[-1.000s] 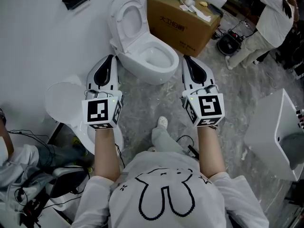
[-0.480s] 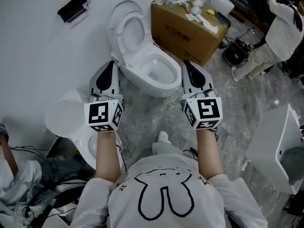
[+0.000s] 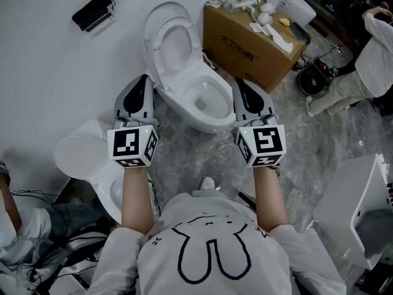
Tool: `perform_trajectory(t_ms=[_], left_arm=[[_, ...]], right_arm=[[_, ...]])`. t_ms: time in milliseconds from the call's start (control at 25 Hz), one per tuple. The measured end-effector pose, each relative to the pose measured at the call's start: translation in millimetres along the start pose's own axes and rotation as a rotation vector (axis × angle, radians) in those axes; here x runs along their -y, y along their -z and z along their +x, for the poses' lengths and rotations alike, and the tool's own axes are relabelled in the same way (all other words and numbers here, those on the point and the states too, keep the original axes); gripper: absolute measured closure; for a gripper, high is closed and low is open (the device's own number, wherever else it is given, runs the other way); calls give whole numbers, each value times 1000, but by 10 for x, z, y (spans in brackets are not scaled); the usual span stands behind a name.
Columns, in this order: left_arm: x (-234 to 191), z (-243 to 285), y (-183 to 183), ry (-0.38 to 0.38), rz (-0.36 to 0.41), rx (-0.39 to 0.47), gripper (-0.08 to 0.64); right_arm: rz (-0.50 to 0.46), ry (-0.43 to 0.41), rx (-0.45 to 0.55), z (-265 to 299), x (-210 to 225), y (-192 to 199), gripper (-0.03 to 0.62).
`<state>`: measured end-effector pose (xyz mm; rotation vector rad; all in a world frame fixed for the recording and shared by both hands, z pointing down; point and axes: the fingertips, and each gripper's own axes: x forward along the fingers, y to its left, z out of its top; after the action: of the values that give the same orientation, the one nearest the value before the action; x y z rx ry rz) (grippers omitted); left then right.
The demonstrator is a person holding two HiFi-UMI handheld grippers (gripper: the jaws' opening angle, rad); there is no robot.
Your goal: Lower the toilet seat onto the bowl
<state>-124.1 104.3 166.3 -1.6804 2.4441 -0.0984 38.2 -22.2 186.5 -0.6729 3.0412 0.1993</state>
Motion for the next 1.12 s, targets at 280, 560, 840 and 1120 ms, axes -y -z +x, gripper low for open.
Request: perform_trajectory(t_ms=[280, 560, 840, 1120], left_arm=[[-40, 196, 74, -10, -2, -8, 551], [-225, 509, 197, -9, -15, -1, 551], [-598, 1048, 329, 2, -16, 3, 551], [-1026, 1713, 535, 52, -10, -17, 551]], right_arm=[[2, -9, -11, 196, 97, 90, 563], [-11, -5, -26, 489, 150, 190, 563], [-16, 29, -30, 1031, 261, 236, 563], [-3, 80, -47, 1738, 374, 311, 563]])
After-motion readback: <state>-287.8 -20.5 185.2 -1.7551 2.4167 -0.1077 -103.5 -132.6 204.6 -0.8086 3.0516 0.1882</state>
